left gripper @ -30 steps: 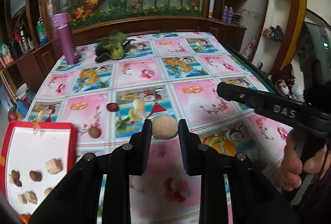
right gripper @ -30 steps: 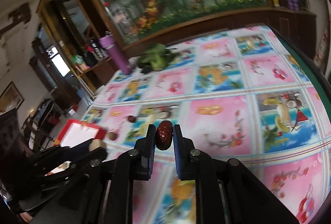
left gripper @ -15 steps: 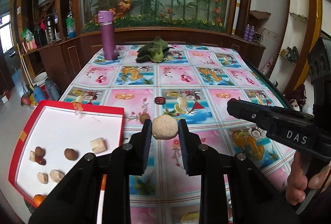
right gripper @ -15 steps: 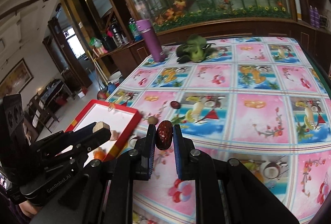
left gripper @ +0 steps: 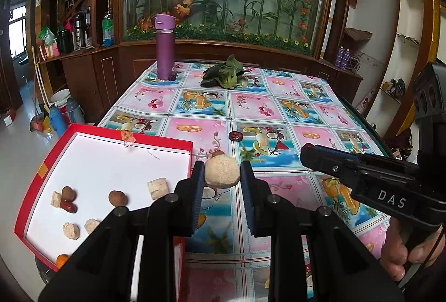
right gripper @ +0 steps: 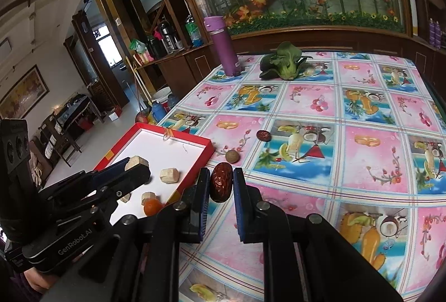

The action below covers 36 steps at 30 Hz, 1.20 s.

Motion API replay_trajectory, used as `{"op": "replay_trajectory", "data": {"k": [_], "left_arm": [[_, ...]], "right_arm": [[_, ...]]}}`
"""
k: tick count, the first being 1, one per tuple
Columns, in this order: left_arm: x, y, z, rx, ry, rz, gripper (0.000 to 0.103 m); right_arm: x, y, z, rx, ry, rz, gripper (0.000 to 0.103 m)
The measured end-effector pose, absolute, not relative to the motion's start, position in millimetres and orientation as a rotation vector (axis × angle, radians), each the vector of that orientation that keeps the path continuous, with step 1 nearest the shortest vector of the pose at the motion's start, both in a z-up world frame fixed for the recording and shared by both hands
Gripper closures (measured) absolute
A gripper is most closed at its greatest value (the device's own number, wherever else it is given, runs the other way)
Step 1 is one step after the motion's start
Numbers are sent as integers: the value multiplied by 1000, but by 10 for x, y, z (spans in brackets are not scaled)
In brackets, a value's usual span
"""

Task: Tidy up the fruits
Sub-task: 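Carry the red date and tan ball over the white tray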

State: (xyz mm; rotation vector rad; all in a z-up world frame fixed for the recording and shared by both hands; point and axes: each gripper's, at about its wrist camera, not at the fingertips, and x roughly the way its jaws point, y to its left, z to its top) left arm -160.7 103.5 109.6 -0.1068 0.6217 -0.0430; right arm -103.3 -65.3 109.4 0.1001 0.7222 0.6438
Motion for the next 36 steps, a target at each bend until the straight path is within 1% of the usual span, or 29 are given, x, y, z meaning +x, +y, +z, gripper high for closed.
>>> {"op": "replay_trajectory", "data": {"k": [16,27,36], "left_arm": [[-1717,1474,1048,-159,614,29,75],[-1994,2146,1052,-227,591,182,75],[-2145,2392,818,-236,647,247,75]], "right_arm": [[-1108,-318,1045,59,748,686,88],[-1150,3,997,34,771,758,88],[-1291,384,826,-32,823,836,88]]}}
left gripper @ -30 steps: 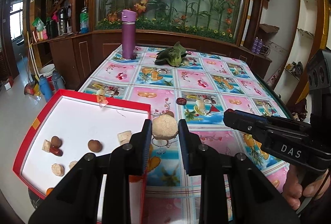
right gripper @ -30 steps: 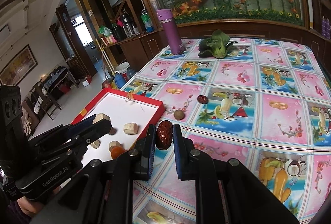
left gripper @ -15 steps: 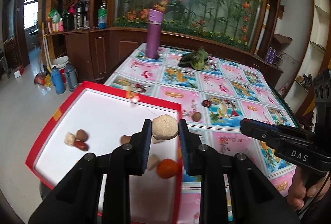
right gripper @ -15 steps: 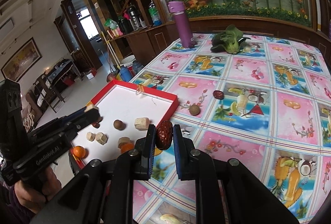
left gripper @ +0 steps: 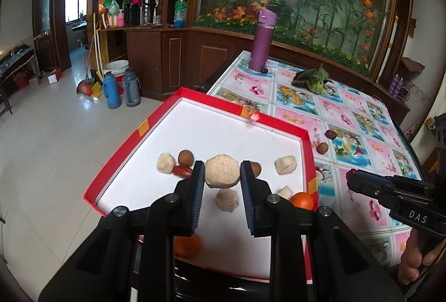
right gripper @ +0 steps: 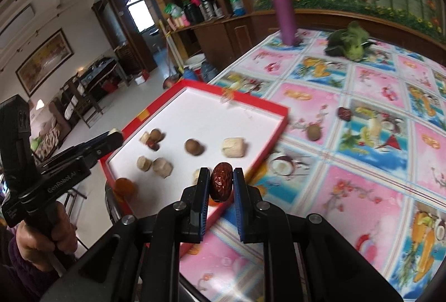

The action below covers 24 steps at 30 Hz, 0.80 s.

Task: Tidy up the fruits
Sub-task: 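Carry the red date and tan ball over the white tray, then open both tools to drop the date and ball into the tray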

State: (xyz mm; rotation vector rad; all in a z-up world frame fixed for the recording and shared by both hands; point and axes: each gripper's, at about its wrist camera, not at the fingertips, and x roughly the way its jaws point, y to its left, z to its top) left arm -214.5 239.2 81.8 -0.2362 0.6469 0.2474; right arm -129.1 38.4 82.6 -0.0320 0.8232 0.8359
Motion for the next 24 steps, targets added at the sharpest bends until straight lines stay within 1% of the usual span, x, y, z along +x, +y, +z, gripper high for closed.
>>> {"op": "replay_trajectory", "data": {"k": [8,13,20,24], "left_arm": [[-2017,2721,906,-207,657,312,75],[-1738,2914,933,-196,702,315,75],[-1147,2924,693,-243,856,270,75],[-975,2948,534,-253,933,277,75]], "right_arm": [[-1291,892,838,-134,797,901,89],[-937,1171,744,-97,879,891,89],[-560,1507,590,-106,939,819,88],[-407,1619,430,-96,1018,786,88]]}}
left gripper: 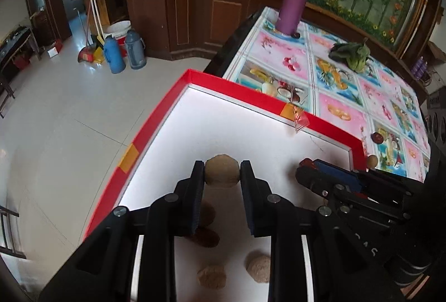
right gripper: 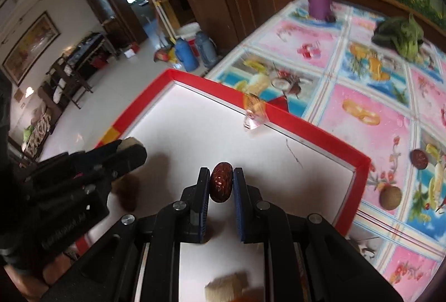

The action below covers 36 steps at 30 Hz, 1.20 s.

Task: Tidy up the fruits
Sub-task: 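Open both tools to drop the date and ball into the tray, then move both open tools back over the tablecloth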

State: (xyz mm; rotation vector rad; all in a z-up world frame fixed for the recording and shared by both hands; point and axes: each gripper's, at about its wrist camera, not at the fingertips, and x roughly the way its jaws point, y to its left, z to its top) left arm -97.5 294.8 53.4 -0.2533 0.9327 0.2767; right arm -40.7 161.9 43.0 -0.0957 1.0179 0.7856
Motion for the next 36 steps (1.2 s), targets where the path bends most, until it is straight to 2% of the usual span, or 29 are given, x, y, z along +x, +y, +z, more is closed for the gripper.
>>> {"op": "replay_trajectory", "data": {"k": [3,5,7,8,10,14,16,18,24,36], "left_arm": [[-924,2965,473,-253,964,290,75],[-911,2955,434,-233,989,301,70],[-933,2961,434,-218,987,333,58],[-964,2961,449,-209,977,347,53],[-1087,2953,525,-197,939,383,33],[-1371,2806,709,-135,854,423,23],[-1577,2684,818,-85,803,452,12],[-1785,2588,902,-61,751,479,5],[-2305,2340,1046,-35,675,512,1],[-2898,1818,1066,-9,665,506,0]], "right_arm": [[-368,1670,339,-99,1066,790,87],[-390,1674,334,-102,1065,787,85],[-412,1640,363,-107,1062,776,67],[-419,1602,390,-99,1055,775,65],[-440,1490,473,-60,1027,800,62],[-593,1262,694,-15,960,846,55],[-746,1153,787,-39,922,857,53],[-894,1041,856,-60,891,863,53],[-1331,732,982,-118,814,863,47],[-1817,259,940,-128,793,840,45]]}}
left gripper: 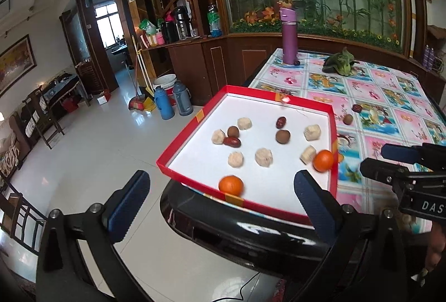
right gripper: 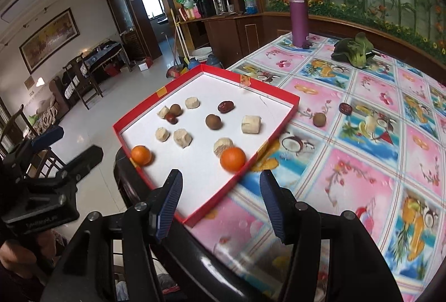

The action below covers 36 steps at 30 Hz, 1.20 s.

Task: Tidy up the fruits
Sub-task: 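Move both open tools back over the tablecloth, then grasp a red date with the right tool while the left grasps a brown ball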

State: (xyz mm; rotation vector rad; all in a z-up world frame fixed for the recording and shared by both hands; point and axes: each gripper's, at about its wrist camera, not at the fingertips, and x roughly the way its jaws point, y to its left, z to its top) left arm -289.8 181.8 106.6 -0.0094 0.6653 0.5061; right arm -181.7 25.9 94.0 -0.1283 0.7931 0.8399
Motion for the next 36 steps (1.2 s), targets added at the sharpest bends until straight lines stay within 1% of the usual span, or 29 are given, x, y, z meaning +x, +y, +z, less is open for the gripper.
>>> {"op": "replay_trajectory", "data": {"k": [8,16,20,27,32,36], "left_arm": [[-3071,1491,1132,38,650,486,0],[-2872,1288,1153,73,670,423,0],[-2658,1250,1169,76,680,376,0],[-2015,1180,1220,70,695,255,0],[-1770,1180,1160,25,724,206,0],[-1682,1164,1006,27,790,169,0]], "right_arm": [[-1986,72,1025,-122,737,848,45],[-1817,-270,1020,-62,734,792,44],[-1593,-537,984,-30,748,724,43],[-977,-863,934,9,766,584,43],[-498,-685,852,-13,786,585,43],[-46,-344,655,-83,801,596,44]]}}
